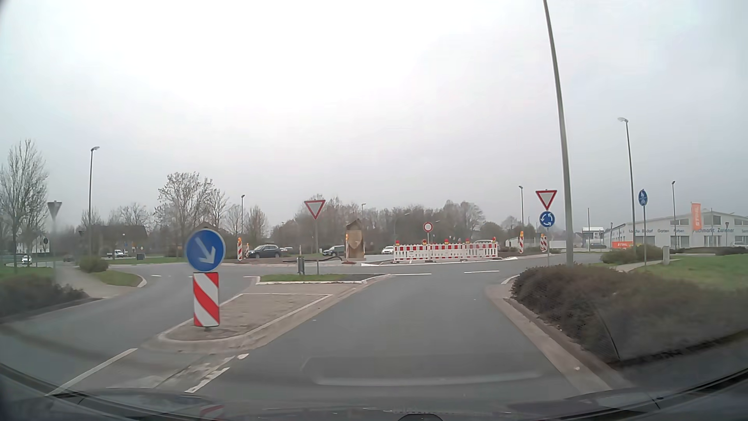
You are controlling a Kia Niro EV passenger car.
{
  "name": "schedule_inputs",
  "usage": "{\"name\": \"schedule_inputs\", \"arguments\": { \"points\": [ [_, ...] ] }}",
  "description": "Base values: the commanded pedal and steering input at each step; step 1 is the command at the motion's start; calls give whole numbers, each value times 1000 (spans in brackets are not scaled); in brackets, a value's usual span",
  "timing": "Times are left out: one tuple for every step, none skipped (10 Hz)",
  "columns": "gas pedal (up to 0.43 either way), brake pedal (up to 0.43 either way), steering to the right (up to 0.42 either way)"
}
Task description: Follow the waypoints while adhering to traffic rules and regulations
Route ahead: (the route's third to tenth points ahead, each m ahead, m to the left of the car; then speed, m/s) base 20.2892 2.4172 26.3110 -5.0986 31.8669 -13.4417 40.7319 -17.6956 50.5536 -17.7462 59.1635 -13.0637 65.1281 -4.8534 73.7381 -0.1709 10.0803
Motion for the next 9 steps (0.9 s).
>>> {"name": "schedule_inputs", "arguments": {
  "points": [
    [0,220,48],
    [0,220,49],
    [0,220,50],
    [0,220,51],
    [0,220,53],
    [0,220,55],
    [0,220,57],
    [0,213,59],
    [0,207,65]
  ]
}}
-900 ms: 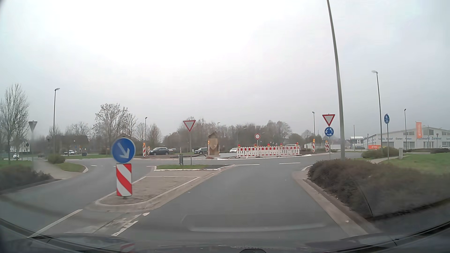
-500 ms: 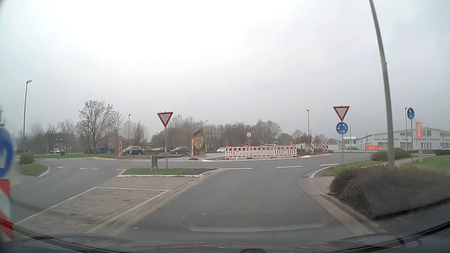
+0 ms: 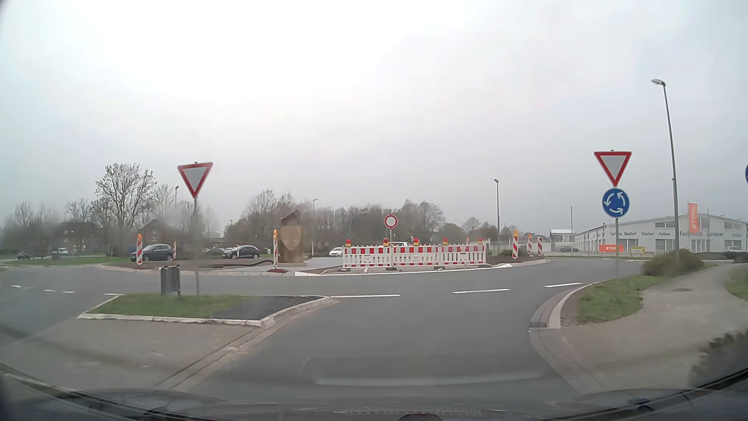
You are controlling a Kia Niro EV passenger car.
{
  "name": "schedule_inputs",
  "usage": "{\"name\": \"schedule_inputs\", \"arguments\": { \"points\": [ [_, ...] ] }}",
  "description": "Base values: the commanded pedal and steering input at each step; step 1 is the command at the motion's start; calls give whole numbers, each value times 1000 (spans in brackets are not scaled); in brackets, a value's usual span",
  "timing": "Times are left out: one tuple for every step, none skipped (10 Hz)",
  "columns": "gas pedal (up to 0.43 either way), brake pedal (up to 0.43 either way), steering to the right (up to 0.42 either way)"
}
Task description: Follow the waypoints while adhering to traffic rules and regulations
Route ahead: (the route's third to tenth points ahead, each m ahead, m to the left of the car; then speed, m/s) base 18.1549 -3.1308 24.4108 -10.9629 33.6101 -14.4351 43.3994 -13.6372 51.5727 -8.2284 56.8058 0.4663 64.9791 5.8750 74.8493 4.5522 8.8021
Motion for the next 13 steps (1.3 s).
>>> {"name": "schedule_inputs", "arguments": {
  "points": [
    [0,201,76],
    [0,195,99],
    [0,189,122],
    [0,183,138],
    [0,128,155],
    [0,0,175],
    [0,0,193],
    [0,0,206],
    [0,0,209],
    [0,0,209],
    [67,0,211],
    [98,0,212],
    [98,0,212]
  ]
}}
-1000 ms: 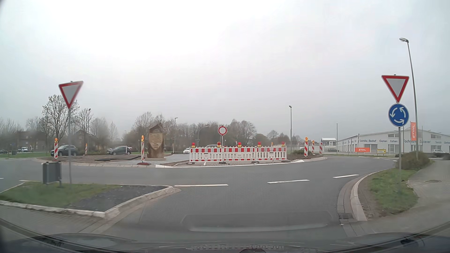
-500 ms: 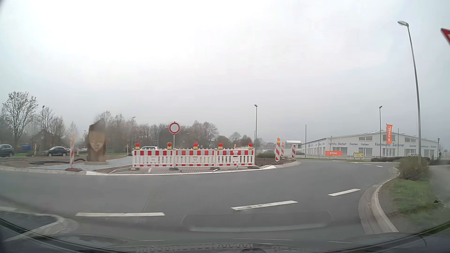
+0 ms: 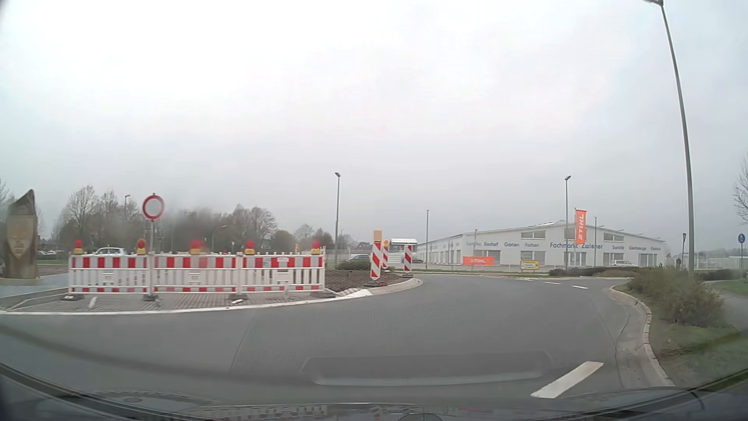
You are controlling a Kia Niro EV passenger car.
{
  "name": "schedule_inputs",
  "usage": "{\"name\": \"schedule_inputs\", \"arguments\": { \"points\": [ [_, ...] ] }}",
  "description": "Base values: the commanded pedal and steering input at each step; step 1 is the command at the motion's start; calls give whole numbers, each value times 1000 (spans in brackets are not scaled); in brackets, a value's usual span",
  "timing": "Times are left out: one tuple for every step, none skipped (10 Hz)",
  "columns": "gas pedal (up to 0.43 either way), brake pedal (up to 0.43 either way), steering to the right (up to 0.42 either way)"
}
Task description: Follow the waypoints while adhering to traffic rules and regulations
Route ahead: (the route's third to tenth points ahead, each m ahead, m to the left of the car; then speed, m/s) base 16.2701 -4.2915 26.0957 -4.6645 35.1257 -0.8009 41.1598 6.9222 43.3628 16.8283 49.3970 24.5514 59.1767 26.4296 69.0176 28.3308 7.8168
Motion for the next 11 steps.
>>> {"name": "schedule_inputs", "arguments": {
  "points": [
    [98,0,213],
    [98,0,212],
    [98,0,211],
    [98,0,205],
    [98,0,193],
    [98,0,176],
    [98,0,151],
    [98,0,127],
    [98,0,105],
    [98,0,83],
    [98,0,64]
  ]
}}
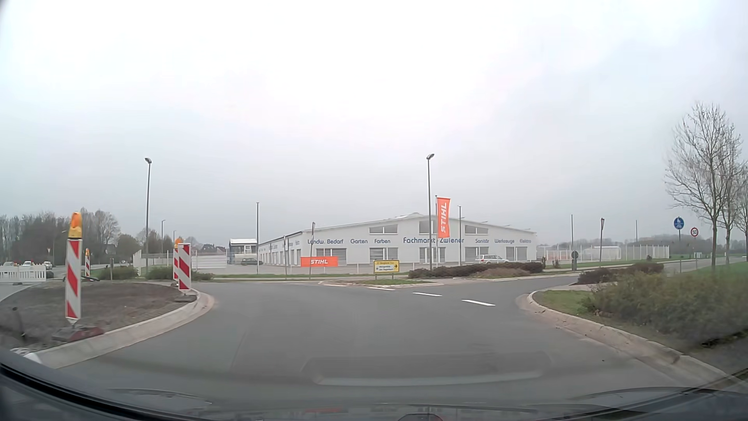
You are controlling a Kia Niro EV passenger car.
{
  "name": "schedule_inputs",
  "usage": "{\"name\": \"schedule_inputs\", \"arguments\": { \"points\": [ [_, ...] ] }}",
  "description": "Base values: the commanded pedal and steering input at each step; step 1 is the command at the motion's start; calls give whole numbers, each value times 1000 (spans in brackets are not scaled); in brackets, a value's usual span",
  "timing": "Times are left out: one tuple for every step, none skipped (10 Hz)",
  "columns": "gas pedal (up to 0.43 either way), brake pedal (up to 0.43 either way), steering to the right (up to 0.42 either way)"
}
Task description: Follow the waypoints while adhering to traffic rules and regulations
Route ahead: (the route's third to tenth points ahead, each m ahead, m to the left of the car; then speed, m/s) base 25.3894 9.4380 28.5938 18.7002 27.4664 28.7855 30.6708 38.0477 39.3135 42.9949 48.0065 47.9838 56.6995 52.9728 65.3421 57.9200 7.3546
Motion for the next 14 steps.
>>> {"name": "schedule_inputs", "arguments": {
  "points": [
    [98,0,40],
    [130,0,14],
    [157,0,-9],
    [157,0,-48],
    [169,0,-88],
    [169,0,-124],
    [169,0,-143],
    [169,0,-160],
    [169,0,-173],
    [169,0,-182],
    [169,0,-195],
    [169,0,-202],
    [169,0,-205],
    [169,0,-206]
  ]
}}
